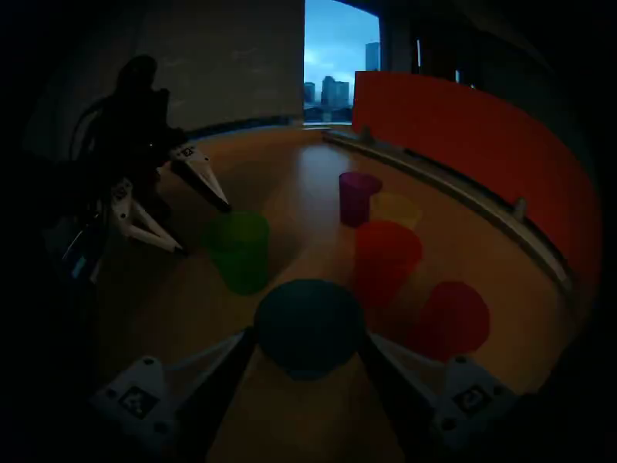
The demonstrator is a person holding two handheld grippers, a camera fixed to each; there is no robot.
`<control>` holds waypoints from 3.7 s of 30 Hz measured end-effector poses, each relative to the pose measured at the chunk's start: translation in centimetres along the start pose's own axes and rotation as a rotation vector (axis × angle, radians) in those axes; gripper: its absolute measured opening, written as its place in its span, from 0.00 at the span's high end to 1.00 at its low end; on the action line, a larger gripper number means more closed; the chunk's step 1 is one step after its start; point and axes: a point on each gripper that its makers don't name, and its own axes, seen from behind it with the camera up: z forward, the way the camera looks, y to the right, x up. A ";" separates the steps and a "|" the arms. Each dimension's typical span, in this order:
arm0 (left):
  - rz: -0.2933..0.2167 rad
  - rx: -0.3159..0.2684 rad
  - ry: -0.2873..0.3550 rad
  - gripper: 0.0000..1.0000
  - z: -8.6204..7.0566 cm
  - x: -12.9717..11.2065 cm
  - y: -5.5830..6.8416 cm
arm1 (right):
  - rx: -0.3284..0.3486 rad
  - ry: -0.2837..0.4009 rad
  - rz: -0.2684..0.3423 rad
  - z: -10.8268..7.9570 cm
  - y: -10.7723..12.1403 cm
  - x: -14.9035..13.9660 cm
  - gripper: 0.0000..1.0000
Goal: Pour water
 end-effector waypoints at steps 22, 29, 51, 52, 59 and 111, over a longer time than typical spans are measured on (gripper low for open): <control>-0.049 0.109 0.036 0.04 -3.1 -0.1 -1.7 | -0.083 0.007 0.032 -5.5 -0.4 -2.6 0.02; -0.058 0.140 0.049 0.04 -3.6 0.1 -2.3 | -0.112 0.019 0.045 -6.6 -0.5 -2.6 0.02; -0.234 0.406 0.189 0.04 -7.7 0.4 -8.5 | -0.305 0.096 0.183 -10.5 2.1 -1.8 0.02; -0.243 0.424 0.194 0.04 -8.0 0.3 -8.8 | -0.315 0.100 0.188 -10.7 2.2 -1.8 0.02; -0.278 0.492 0.238 0.04 -9.2 0.6 -9.8 | -0.386 0.143 0.211 -11.4 3.1 -1.2 0.01; -0.343 0.733 0.479 0.05 -13.1 3.5 -13.1 | -0.985 0.589 0.351 -21.3 13.2 1.3 0.01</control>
